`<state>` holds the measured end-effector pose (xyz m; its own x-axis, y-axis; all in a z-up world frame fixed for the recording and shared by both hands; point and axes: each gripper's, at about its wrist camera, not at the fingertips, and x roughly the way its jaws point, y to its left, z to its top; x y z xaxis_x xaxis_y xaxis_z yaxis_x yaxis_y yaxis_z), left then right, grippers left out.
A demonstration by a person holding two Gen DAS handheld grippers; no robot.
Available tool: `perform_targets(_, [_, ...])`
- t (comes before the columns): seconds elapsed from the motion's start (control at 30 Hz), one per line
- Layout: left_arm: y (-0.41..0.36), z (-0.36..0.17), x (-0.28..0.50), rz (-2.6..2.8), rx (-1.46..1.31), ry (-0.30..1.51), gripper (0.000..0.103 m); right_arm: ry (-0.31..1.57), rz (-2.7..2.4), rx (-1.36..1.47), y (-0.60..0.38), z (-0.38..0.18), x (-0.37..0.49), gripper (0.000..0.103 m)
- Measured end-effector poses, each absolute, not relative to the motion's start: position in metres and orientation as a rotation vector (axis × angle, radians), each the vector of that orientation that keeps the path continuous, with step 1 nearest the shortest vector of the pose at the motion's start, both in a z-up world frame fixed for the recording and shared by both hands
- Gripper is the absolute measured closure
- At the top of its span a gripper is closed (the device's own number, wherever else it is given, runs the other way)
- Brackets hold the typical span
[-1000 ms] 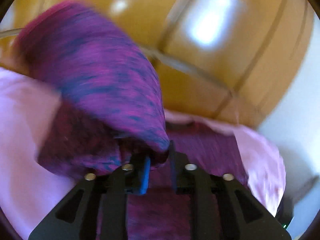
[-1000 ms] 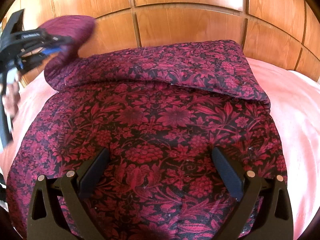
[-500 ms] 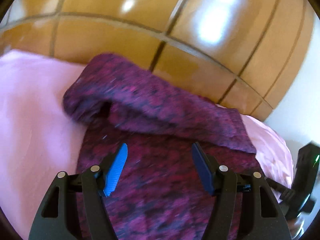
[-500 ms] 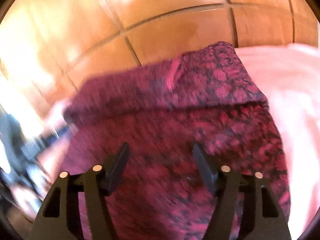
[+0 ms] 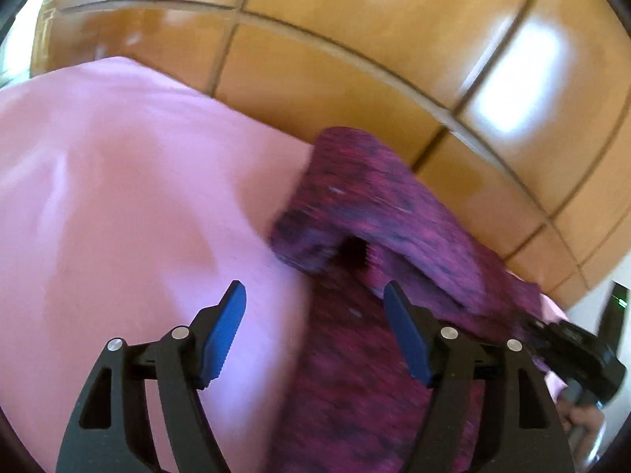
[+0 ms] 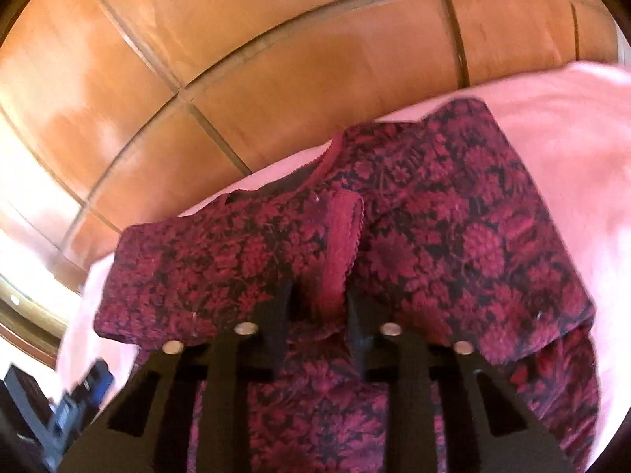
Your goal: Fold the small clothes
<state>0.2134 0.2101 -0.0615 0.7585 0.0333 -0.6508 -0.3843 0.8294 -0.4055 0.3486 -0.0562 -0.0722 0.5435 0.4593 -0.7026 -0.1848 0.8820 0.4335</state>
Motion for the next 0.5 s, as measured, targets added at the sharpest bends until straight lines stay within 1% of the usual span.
perform_targets(0.03, [0.215, -0.063, 0.219, 0.247, -0.555, 0.696, 0.032, 0.912, 0.39, 0.308, -0.053, -0.068, 0.348, 0.092])
perform_targets(0.17, [0.228, -0.067, 0.241, 0.297, -0.53, 0.743, 0.032, 0.837, 0.424, 0.292, -0.051, -0.04, 0.339, 0.093])
perform_targets(0.37, [0.226, -0.076, 0.27, 0.38, -0.415, 0.841, 0.032, 0.688, 0.468, 0.295, -0.071, 0.021, 0.324, 0.093])
perform_targets(0.43, [0.222, -0.076, 0.271, 0.39, -0.391, 0.848, 0.032, 0.64, 0.438, 0.303, -0.087, 0.03, 0.32, 0.094])
perform_targets(0.5, [0.22, -0.078, 0.27, 0.396, -0.377, 0.851, 0.032, 0.648, 0.394, 0.317, -0.104, 0.022, 0.319, 0.094])
